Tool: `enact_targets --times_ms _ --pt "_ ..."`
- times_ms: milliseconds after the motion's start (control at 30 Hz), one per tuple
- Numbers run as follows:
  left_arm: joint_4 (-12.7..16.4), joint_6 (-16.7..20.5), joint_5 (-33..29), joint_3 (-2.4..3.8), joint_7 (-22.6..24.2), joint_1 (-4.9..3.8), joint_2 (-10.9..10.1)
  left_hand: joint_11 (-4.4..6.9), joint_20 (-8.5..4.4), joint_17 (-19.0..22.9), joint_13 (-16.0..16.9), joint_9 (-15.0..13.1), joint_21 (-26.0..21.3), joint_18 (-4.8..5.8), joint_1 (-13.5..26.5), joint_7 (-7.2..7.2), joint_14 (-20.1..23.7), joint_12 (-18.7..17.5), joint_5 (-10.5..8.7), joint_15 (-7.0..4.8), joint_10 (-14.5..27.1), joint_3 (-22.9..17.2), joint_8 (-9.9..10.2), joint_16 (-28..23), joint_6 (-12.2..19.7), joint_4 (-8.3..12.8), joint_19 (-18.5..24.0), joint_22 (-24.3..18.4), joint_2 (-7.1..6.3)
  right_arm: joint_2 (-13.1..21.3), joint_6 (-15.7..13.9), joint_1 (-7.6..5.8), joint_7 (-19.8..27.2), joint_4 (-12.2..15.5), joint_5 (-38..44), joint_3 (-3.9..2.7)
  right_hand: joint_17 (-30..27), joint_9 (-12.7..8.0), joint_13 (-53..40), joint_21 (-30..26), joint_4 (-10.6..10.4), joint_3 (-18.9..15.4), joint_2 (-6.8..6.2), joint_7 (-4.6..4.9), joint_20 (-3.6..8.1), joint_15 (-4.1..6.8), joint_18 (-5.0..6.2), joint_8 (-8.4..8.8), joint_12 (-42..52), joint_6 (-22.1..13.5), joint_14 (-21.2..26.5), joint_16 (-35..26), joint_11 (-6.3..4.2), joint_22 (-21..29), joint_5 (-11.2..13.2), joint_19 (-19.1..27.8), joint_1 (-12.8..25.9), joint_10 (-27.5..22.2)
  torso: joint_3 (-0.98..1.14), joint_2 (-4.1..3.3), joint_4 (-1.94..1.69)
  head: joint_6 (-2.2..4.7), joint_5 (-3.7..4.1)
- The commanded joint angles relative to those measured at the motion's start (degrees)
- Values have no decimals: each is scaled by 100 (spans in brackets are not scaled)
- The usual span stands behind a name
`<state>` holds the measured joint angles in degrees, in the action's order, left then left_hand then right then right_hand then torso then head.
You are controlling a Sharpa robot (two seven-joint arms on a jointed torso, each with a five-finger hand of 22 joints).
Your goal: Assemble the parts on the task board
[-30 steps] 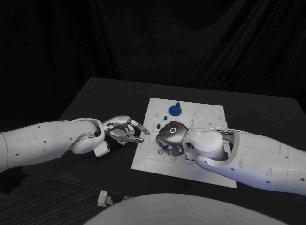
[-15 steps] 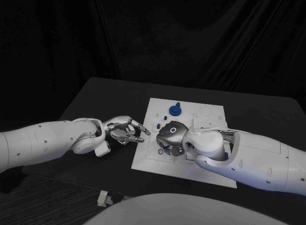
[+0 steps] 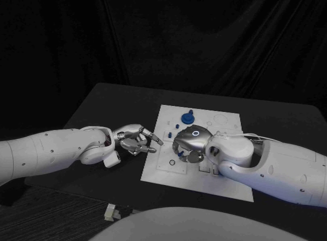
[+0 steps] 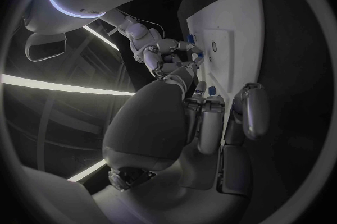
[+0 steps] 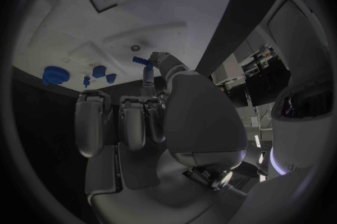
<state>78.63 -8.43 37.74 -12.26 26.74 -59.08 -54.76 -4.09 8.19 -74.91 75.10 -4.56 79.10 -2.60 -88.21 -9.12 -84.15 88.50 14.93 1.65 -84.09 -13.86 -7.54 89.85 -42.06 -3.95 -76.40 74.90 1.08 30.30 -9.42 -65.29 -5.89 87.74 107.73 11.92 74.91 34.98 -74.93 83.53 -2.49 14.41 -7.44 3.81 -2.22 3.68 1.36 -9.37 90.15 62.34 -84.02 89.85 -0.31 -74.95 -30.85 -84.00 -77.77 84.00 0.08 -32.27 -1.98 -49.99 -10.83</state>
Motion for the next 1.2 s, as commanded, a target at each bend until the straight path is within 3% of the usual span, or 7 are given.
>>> enact_targets --times_ms 33,167,433,933,1200 --pt "-7 -77 -25 4 96 0 39 -21 17 -1509 1267 9 -30 -90 -53 5 -585 -26 51 31 -303 -41 -33 15 52 17 35 1046 -5 100 -577 -104 422 78 -1386 -7 1509 25 -1507 -24 42 14 87 24 -58 -49 32 -11 -15 5 -598 15 43 -1279 -17 -243 -2 600 -1 -2 -1 -1 14" --pt "-29 -109 -25 4 93 0 101 -18 17 -1509 1264 11 -38 -92 -57 7 -585 -29 59 30 -299 -47 -32 15 57 22 44 1043 -5 252 -560 -200 775 129 -2022 -7 1509 14 -1507 -62 64 19 111 73 -113 -106 41 29 -15 -32 -598 15 96 -1267 88 -216 -36 600 -4 0 6 -1 8" --pt "-47 -139 -25 4 103 1 185 -17 16 -1509 1260 11 -43 -94 -62 8 -585 -32 70 28 -294 -55 -33 15 59 27 51 1041 -3 365 -297 -238 1025 -6 -2660 -6 1509 -2 -1507 -131 64 18 163 110 -172 -154 59 72 -15 -56 -598 15 140 -1245 270 -169 -92 600 -1 -5 0 -1 14" --pt "-49 -147 -25 4 108 2 235 5 9 -1509 1250 24 -50 -98 -76 48 -585 -41 96 16 -279 -87 -17 15 119 51 65 1038 -12 382 -419 -201 1382 -162 -3413 -5 1509 -41 -1507 -214 80 37 218 156 -213 -191 79 139 -15 -120 -598 15 180 -1219 326 -111 -189 600 -1 4 0 -1 -22" --pt "-47 -154 -25 4 100 2 226 10 7 -1509 1248 25 -52 -99 -77 54 -585 -43 98 13 -277 -91 -16 15 124 53 68 1037 -11 327 -406 -69 1697 -406 -4181 -5 1509 -73 -1507 -234 91 65 271 186 -241 -220 84 169 -15 -129 -598 15 210 -1214 312 -91 -266 600 0 -2 -2 -1 -31"
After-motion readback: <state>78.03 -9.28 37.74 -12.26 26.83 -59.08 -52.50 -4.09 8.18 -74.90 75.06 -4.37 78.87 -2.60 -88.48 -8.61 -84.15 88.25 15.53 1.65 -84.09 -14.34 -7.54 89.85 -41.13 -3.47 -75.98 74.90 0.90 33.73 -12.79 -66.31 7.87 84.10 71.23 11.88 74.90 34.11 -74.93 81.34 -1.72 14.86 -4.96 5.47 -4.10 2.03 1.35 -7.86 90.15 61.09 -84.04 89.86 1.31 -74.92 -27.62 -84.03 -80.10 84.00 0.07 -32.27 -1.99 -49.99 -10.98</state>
